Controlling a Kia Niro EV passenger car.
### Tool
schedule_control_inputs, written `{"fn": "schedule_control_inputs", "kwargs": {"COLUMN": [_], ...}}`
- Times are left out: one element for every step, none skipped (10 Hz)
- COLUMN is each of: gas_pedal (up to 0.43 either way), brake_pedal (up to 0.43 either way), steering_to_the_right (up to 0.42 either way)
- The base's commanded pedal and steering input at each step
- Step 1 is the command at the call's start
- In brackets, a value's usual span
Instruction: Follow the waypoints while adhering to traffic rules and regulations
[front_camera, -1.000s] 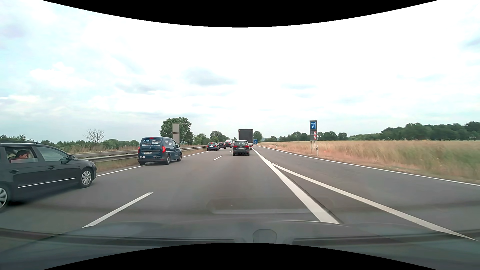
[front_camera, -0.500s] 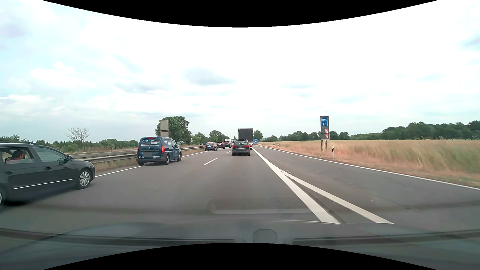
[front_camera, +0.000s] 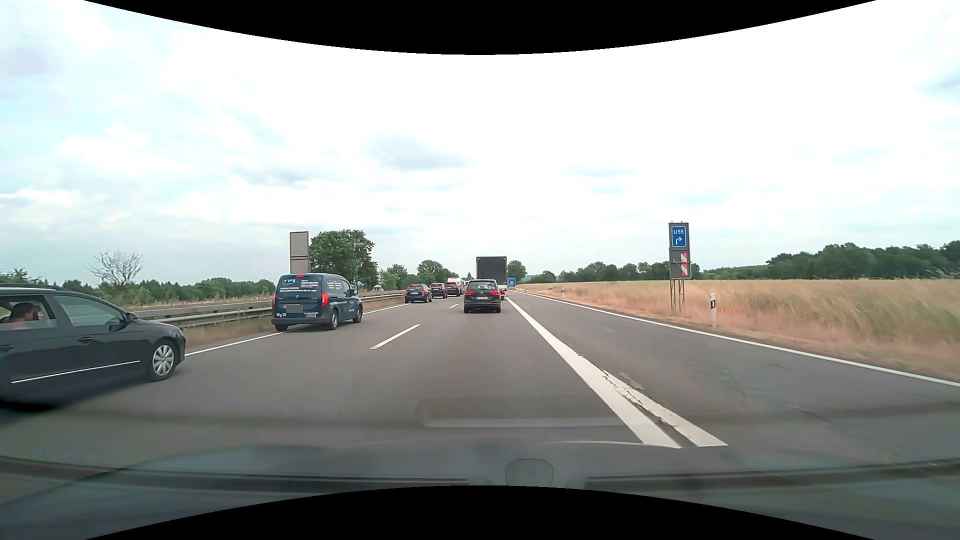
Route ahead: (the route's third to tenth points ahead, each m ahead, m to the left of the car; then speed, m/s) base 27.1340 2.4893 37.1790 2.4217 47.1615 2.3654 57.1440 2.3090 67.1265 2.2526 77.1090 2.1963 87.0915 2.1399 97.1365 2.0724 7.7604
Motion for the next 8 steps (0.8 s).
{"fn": "schedule_control_inputs", "kwargs": {"gas_pedal": [0.0, 0.0, 0.0, 0.008, 0.008, 0.02, 0.039, 0.039], "brake_pedal": [0.0, 0.0, 0.0, 0.0, 0.0, 0.0, 0.0, 0.0], "steering_to_the_right": [-0.003, -0.004, -0.004, -0.004, -0.004, -0.004, -0.004, -0.004]}}
